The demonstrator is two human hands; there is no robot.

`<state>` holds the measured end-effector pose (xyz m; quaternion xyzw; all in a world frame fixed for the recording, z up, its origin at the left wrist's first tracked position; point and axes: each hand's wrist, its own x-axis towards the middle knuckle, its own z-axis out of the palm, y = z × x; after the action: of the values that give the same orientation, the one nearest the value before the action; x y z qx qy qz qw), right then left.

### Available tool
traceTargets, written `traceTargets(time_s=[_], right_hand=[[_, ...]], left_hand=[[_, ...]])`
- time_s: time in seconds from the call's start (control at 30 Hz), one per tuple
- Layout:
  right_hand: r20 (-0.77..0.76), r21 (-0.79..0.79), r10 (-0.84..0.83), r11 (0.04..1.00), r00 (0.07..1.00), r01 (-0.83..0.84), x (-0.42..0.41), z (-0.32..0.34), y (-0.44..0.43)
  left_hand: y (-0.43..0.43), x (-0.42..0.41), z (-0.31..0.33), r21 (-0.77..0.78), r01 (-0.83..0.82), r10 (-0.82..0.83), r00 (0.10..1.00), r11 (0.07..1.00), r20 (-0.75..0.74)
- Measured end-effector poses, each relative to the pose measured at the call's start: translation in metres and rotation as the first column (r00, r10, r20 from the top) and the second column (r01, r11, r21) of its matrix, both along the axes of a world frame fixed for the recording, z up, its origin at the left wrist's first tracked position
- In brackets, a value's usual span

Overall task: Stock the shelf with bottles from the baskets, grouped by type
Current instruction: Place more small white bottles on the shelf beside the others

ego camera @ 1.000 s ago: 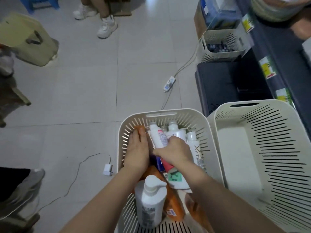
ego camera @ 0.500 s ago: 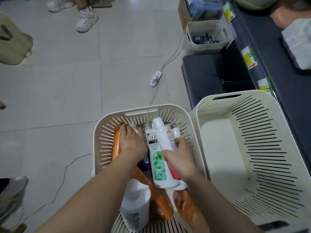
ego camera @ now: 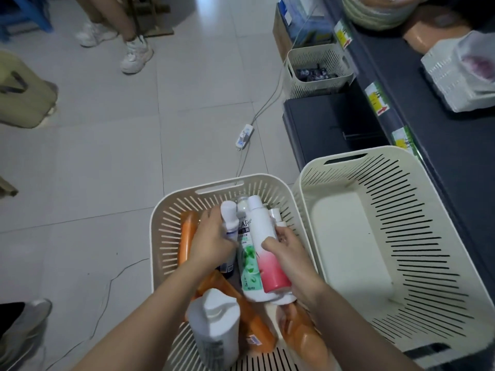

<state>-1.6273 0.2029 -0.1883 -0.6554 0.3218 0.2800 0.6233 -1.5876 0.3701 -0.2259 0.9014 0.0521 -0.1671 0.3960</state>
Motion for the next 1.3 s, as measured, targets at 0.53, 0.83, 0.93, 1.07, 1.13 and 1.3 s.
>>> traceTargets(time_s=[0.53,0.83,0.93,1.07,1.13,1.3], right_hand=[[0.13,0.389,-0.269,0.899,0.954,0.201,-0.044,0.09,-0.027],[0.249,0.446,-0.546,0.798,0.8,0.406,-0.092,0.136,-0.07],[0.288,0.43,-0.607,0.773,0.741,0.466,-0.118,0.15,-0.091],[0.385,0.373,-0.643,0.765,0.662,0.525,-0.159,0.168,-0.118],[0.406,0.372,-0.667,0.745,0.625,0.554,-0.186,0.179,-0.132],[0.461,0.339,-0.702,0.705,0.544,0.623,-0.264,0.206,-0.167]], left_hand=[[0.0,0.007,0.117,-0.895,-0.434,-0.121,0.888,0.101,-0.444],[-0.081,-0.025,0.168,-0.82,-0.53,-0.156,0.81,0.217,-0.565],[-0.106,-0.039,0.175,-0.832,-0.517,-0.214,0.806,0.199,-0.552],[-0.147,-0.072,0.197,-0.894,-0.392,-0.337,0.83,0.214,-0.445],[-0.169,-0.093,0.209,-0.897,-0.34,-0.364,0.827,0.282,-0.428],[-0.228,-0.158,0.238,-0.891,-0.251,-0.407,0.819,0.379,-0.404]])
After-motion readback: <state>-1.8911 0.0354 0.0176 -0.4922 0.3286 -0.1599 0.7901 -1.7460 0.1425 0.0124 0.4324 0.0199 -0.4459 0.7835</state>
